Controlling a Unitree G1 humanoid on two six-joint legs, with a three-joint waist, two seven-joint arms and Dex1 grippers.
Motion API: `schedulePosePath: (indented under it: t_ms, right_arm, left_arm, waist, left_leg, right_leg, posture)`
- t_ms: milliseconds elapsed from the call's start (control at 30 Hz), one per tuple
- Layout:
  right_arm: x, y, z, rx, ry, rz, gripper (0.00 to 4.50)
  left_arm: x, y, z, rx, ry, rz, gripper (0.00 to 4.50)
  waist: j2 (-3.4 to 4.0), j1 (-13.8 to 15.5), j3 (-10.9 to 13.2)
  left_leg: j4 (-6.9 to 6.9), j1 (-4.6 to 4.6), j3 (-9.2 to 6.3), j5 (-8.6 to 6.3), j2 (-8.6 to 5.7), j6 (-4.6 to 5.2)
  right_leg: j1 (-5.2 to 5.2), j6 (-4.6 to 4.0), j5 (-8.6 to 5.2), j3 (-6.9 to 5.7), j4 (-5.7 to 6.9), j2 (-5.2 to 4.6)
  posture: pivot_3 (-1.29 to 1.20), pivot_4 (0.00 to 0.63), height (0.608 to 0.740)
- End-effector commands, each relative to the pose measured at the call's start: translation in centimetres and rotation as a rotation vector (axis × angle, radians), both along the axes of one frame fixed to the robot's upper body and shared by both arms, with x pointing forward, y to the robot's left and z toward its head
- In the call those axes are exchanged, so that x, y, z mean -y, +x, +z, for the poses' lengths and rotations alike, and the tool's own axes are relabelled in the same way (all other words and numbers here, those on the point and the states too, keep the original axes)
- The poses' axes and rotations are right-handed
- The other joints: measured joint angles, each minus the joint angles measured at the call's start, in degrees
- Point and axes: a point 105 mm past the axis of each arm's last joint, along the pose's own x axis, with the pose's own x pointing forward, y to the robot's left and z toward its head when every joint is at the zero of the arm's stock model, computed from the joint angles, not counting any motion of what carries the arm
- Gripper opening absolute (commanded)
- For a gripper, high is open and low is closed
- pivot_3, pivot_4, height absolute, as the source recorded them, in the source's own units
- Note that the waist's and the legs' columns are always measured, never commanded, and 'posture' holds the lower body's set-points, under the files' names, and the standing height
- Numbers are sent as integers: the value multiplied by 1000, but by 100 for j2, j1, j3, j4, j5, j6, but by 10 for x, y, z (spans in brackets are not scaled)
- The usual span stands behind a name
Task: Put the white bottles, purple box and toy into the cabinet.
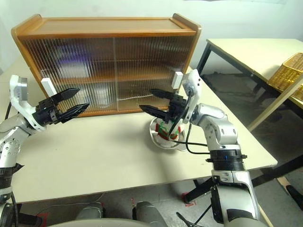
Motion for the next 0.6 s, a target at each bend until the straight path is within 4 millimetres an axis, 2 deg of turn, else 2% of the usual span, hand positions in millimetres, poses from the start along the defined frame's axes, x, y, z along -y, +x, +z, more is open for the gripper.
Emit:
schedulePosePath:
  t_ms: [33,167,333,433,600]
  right_arm:
    - [15,4,1,23,-3,-69,4500]
    - [35,13,-1,36,-18,-162,4500]
    - [75,30,-7,37,-33,-322,4500]
    - [90,40,-6,61,-41,-398,3558]
    - [101,57,-1,98,-47,-504,1704]
  left_arm:
    - [-1,-4,0,-3,13,-13,4475]
    - [0,-5,0,-6,12,-20,4475]
    - [1,-6,-3,-6,27,-22,4475]
    - [1,-7,-5,-9,26,-21,4500]
    - [-1,-8,-6,-8,27,-12,4500]
  waist:
    - [0,-3,0]
    - [1,0,0]
    - [7,-5,-1]
    - [16,-33,-2]
    - [35,-50,-6]
  left_leg:
    - [0,-1,5,0,2,0]
    - [-2,-2,4,1,10,2]
    - [0,-1,-15,4,24,6]
    - [0,-1,-11,4,26,7]
    - [-4,0,-9,5,58,8]
  right_leg:
    - [-1,-1,0,-4,0,3]
    - [-3,4,-4,-9,1,10]
    - [-5,18,-2,-1,0,1]
    - [-9,25,2,4,0,0]
    - [-12,27,7,3,0,3]
  posture:
    - [-79,0,740]
    - [-79,0,740]
    - [-74,0,740]
    - [-69,0,740]
    - [-64,0,740]
